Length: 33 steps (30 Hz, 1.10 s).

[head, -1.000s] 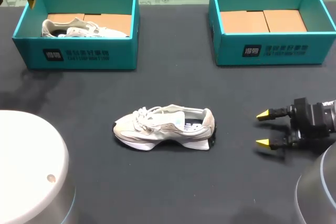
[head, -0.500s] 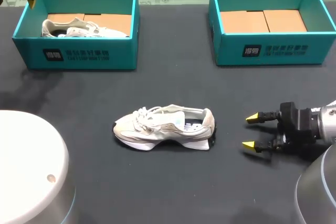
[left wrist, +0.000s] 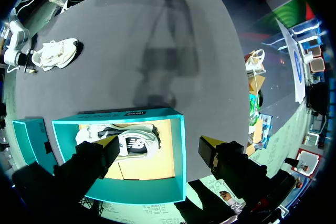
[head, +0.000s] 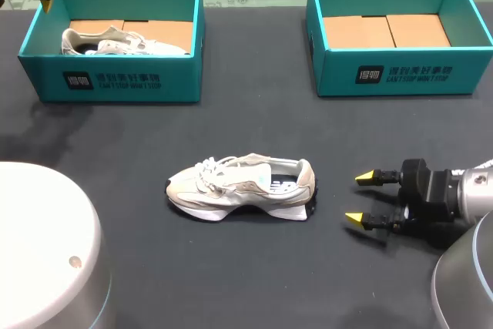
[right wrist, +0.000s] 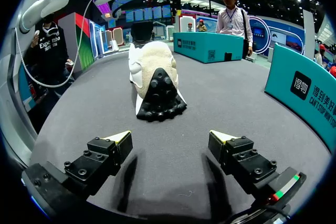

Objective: Take the shoe out of the shoebox, open the shoe tongue, remove and reinsert the insole, then place the shoe into the shoebox

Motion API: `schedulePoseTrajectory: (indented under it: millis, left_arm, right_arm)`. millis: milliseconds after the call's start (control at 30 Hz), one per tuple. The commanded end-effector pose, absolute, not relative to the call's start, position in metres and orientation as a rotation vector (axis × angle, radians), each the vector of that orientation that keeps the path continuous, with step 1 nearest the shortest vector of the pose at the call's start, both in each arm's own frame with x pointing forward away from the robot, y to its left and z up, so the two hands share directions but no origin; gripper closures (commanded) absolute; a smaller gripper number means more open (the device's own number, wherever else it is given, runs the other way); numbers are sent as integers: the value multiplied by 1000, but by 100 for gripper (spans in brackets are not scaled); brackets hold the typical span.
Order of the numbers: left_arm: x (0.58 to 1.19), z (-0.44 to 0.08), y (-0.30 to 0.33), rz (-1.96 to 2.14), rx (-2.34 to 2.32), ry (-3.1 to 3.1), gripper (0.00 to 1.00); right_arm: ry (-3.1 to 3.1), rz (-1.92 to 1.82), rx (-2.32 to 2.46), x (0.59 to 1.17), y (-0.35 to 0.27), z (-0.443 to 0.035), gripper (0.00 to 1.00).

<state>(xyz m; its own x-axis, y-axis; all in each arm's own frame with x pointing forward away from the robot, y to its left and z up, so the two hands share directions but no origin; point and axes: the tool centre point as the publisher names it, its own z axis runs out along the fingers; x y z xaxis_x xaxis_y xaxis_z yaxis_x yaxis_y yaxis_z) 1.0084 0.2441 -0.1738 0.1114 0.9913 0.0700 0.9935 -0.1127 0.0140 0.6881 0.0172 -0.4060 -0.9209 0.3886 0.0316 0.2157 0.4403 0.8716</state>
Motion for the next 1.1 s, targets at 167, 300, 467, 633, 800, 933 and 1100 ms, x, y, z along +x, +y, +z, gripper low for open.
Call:
schedulePoseTrajectory:
  millis: [167,300,467,633,800,933,1100]
  left_arm:
    - [1008,-174,244,-98,-2315,-2067,0]
    - [1008,-174,244,-98,-2315,-2067,0]
    - [1008,-174,244,-98,-2315,-2067,0]
    - [1008,-174,244,-98,-2315,-2067,0]
    - [1008,-174,244,-98,-2315,-2067,0]
    - [1008,-174,244,-98,-2315,-2067,0]
    - [1008,-174,244,-98,-2315,-2067,0]
  right_arm:
    - [2482,1507,567,690,29,-403,0]
    - [2436,1561,587,692,42,-401,0]
    - [2411,1554,597,691,56,-401,0]
    - [2392,1567,597,692,67,-400,0]
    - [2398,1593,584,699,77,-399,0]
    - [2415,1603,565,704,85,-399,0]
    - [2427,1612,554,708,91,-401,0]
